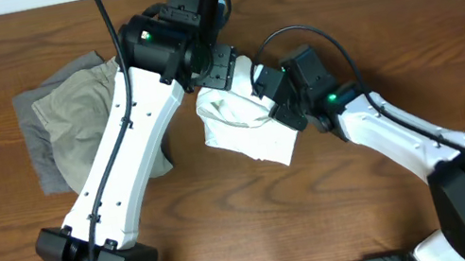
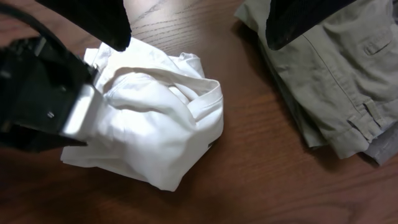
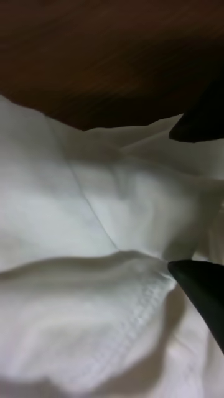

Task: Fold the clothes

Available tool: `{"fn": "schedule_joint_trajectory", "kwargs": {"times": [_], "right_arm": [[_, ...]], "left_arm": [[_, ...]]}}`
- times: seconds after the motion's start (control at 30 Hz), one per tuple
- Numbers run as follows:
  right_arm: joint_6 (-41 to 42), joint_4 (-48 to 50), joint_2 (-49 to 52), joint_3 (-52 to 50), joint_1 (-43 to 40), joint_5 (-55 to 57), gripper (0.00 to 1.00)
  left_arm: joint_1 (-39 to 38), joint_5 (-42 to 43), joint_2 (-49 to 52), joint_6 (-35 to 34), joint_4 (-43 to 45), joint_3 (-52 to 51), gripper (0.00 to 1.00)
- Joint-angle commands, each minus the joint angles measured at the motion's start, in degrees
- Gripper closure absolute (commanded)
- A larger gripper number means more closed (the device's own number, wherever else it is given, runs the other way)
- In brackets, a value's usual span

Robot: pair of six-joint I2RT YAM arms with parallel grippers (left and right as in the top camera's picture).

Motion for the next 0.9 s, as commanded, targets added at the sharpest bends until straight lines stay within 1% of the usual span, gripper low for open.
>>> {"fn": "schedule_joint_trajectory", "kwargs": {"times": [0.0, 0.3, 0.5, 0.53, 0.57, 0.63, 0.67, 0.7, 0.73, 0.77, 0.87], "right_arm": [[-2.1, -1.9, -4.7, 0.5, 1.7, -1.3, 0.4], [-2.0, -2.4, -1.0, 0.5, 3.2, -2.7, 0.39], [-0.3, 1.1, 1.6, 0.5, 3.2, -2.5, 0.39], [0.8, 2.4, 1.7, 0.5, 3.2, -1.8, 0.4], [1.8, 3.6, 1.8, 0.5, 3.2, -1.1, 0.43], [2.8, 5.8, 1.7, 0.5, 3.2, -0.3, 0.55], [2.8, 6.6, 1.7, 0.5, 3.2, -0.2, 0.65], [2.8, 7.2, 1.7, 0.5, 3.2, -0.1, 0.79], [2.8, 7.7, 1.8, 0.5, 3.0, -0.1, 0.88], [2.8, 7.9, 1.7, 0.5, 2.8, 0.0, 0.92], [4.6, 8.7, 1.7, 0.5, 1.9, 5.4, 0.96]], "left_arm": [[0.2, -0.4, 0.1, -0.3, 0.1, 0.3, 0.28], [0.2, -0.4, 0.1, -0.3, 0.5, 0.3, 0.28], [0.2, -0.4, 0.1, -0.3, 0.5, 0.3, 0.28], [0.2, -0.4, 0.1, -0.3, 0.5, 0.3, 0.28], [0.2, -0.4, 0.1, -0.3, 0.5, 0.3, 0.27], [0.2, -0.4, 0.1, -0.3, 0.5, 0.3, 0.28], [0.2, -0.4, 0.1, -0.3, 0.5, 0.3, 0.28], [0.2, -0.4, 0.1, -0.3, 0.5, 0.3, 0.27], [0.2, -0.4, 0.1, -0.3, 0.4, 0.3, 0.28], [0.2, -0.4, 0.1, -0.3, 0.4, 0.3, 0.27], [0.2, -0.4, 0.1, -0.3, 0.3, 0.3, 0.28]]}}
